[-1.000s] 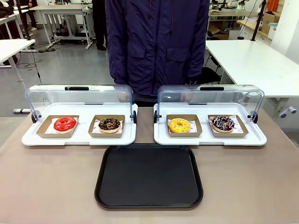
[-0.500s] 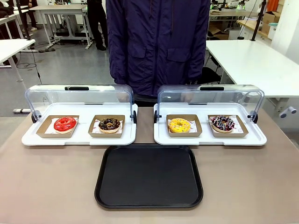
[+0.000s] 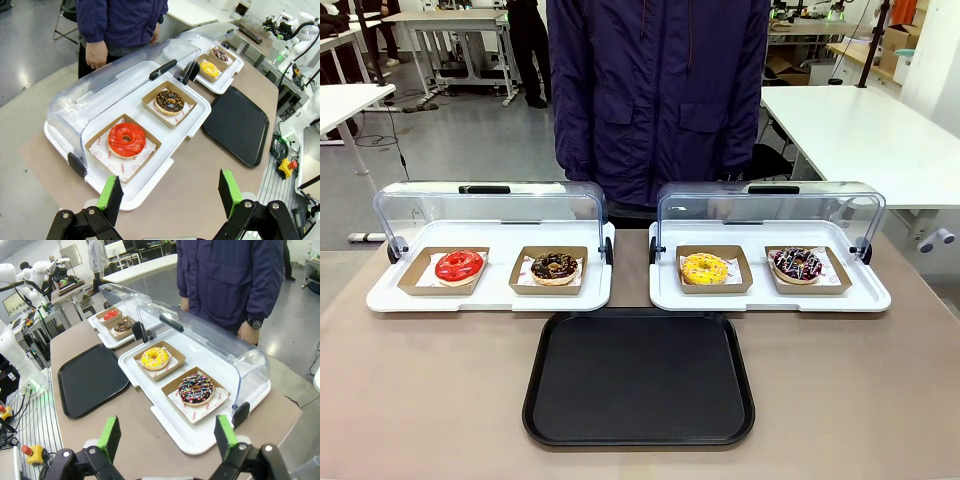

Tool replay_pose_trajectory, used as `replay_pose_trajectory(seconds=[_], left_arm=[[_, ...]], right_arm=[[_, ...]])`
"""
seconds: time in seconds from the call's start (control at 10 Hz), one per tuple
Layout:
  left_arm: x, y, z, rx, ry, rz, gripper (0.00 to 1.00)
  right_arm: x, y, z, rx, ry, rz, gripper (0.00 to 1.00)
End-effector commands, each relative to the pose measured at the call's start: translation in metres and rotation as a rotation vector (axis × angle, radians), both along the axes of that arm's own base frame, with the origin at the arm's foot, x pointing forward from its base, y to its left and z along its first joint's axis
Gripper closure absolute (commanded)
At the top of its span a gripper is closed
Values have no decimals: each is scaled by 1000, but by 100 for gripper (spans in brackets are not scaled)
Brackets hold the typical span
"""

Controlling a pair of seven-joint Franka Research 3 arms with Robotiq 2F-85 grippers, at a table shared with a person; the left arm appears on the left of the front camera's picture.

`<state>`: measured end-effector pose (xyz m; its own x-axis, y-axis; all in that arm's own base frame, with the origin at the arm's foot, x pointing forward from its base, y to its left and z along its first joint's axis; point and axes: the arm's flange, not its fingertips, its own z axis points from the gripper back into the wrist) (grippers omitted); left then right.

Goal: Move the fourth donut from the left to the tray.
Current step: Pick up the Paper togo box containing the Donut indicated by the person and place it on the Handle tray.

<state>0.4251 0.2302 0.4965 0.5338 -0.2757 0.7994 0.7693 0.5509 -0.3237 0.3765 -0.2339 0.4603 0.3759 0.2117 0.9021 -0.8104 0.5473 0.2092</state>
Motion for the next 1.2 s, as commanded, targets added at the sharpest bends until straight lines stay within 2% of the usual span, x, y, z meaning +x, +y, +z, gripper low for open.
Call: replay_pose_trajectory(seconds=[0.0,1.1], left_arm=[[-1,0,0,-7,-2,-7,0],[-1,0,0,-7,-2,-7,0]], right_arm=[[4,0,0,14,-38,2,0],[4,0,0,14,-38,2,0]])
